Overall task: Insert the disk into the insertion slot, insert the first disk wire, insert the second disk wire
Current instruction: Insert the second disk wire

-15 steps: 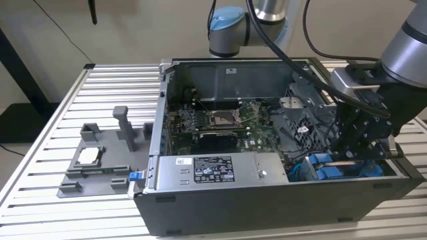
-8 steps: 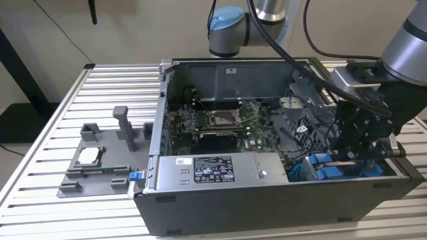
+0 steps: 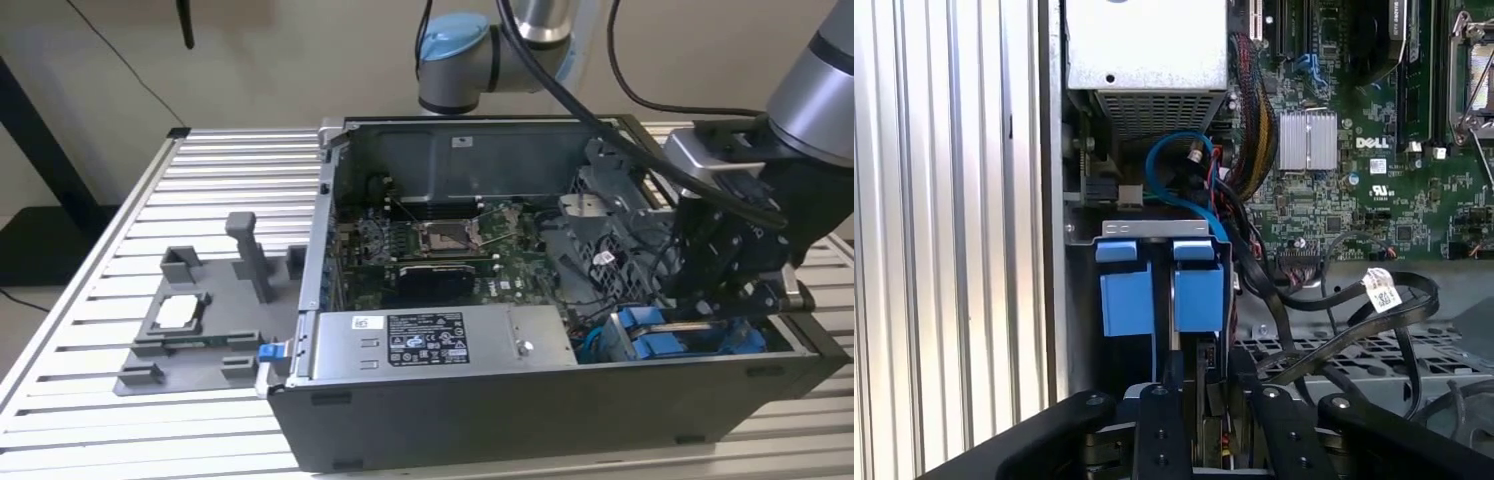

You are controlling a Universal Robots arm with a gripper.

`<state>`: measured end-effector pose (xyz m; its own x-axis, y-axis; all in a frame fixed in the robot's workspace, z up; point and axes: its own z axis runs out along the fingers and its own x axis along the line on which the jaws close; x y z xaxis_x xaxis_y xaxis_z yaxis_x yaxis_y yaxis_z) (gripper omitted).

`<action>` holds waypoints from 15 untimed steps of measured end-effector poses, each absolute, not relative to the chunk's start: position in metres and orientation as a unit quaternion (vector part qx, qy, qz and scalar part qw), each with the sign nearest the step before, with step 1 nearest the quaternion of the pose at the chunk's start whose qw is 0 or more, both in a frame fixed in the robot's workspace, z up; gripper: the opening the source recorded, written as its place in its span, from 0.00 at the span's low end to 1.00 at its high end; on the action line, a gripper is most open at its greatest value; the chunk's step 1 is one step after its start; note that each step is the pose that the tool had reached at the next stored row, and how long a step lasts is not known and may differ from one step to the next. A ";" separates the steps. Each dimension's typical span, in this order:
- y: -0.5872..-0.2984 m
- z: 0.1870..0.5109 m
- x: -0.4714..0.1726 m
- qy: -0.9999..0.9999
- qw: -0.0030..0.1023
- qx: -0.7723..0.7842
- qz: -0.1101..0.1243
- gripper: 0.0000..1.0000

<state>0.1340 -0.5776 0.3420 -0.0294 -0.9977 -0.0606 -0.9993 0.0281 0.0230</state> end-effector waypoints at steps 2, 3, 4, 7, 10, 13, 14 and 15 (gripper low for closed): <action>-0.578 0.345 0.134 0.717 0.014 -0.696 0.030 0.32; -0.578 0.348 0.134 0.717 0.014 -0.696 0.030 0.32; -0.578 0.350 0.134 0.717 0.014 -0.696 0.030 0.32; -0.578 0.358 0.134 0.717 0.014 -0.696 0.030 0.32; -0.578 0.367 0.134 0.717 0.014 -0.696 0.030 0.32; -0.578 0.374 0.134 0.717 0.014 -0.696 0.030 0.32; -0.578 0.376 0.134 0.717 0.014 -0.696 0.030 0.32; -0.578 0.376 0.134 0.717 0.014 -0.696 0.030 0.32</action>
